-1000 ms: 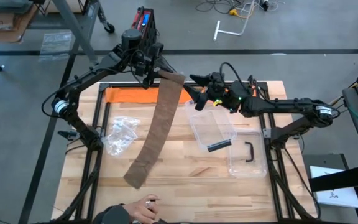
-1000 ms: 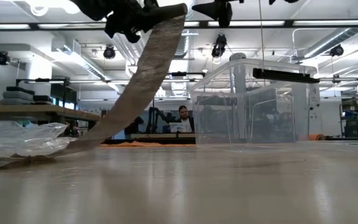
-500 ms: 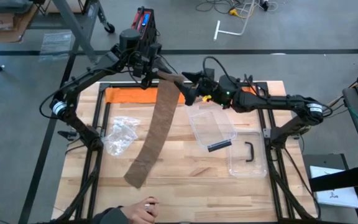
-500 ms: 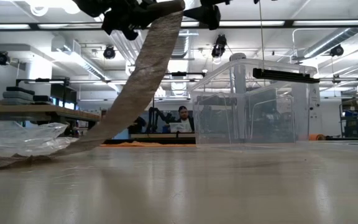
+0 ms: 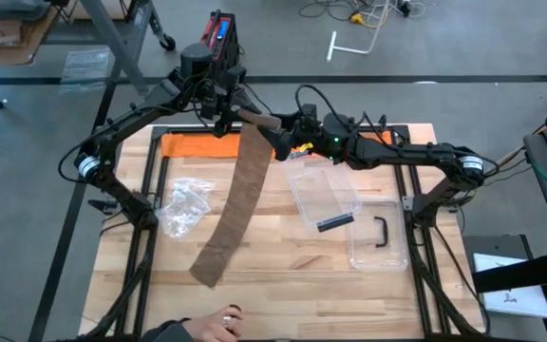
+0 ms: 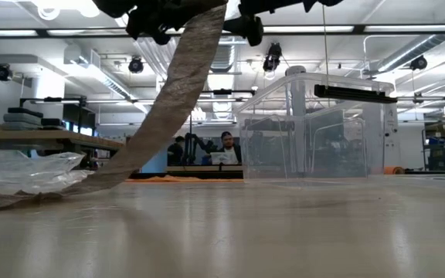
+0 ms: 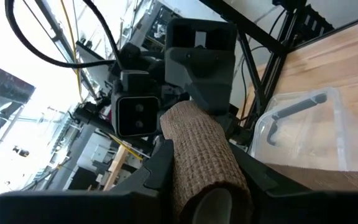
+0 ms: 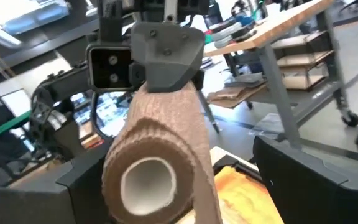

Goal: Roll bandage
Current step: Roll the brown bandage

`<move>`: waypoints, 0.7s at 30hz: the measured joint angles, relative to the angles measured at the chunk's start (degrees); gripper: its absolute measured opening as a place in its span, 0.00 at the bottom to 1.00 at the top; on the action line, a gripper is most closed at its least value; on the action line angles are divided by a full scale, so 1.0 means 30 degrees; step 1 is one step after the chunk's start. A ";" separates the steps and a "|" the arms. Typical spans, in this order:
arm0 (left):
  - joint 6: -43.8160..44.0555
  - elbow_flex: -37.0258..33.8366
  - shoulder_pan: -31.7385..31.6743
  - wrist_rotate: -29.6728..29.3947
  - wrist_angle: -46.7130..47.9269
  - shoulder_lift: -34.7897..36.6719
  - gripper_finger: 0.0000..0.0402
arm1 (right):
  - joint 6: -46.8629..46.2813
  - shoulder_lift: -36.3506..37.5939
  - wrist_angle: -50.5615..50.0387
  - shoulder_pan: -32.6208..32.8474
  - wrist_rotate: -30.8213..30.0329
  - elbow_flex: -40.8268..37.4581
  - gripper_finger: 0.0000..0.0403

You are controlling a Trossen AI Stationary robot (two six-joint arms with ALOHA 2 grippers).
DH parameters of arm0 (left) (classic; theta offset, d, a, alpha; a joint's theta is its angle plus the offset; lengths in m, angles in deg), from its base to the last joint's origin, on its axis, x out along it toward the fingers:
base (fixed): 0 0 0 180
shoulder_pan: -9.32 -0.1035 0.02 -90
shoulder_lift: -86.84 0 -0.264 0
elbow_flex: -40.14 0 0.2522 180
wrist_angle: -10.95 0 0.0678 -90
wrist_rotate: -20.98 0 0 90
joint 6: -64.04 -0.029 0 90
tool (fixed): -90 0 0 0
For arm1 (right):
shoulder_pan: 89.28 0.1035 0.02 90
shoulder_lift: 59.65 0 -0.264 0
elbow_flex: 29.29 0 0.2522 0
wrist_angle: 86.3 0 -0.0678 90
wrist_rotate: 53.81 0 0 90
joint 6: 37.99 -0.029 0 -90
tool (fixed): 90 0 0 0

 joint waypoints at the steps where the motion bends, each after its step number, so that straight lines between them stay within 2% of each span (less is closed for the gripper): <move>1: 0.0000 0.0000 0.0041 0.0003 0.0000 0.0000 0.24 | -0.0080 -0.0043 0.0148 -0.0024 0.0149 -0.0002 0.85; 8: 0.0000 0.0007 0.0254 -0.0038 -0.0015 0.0000 0.23 | 0.0317 -0.0104 0.1120 -0.0146 0.0530 -0.0002 0.75; 21: -0.0503 0.0007 0.0254 -0.0284 -0.0029 0.0000 0.24 | 0.0014 0.0028 0.0943 -0.0255 0.0905 -0.0002 0.54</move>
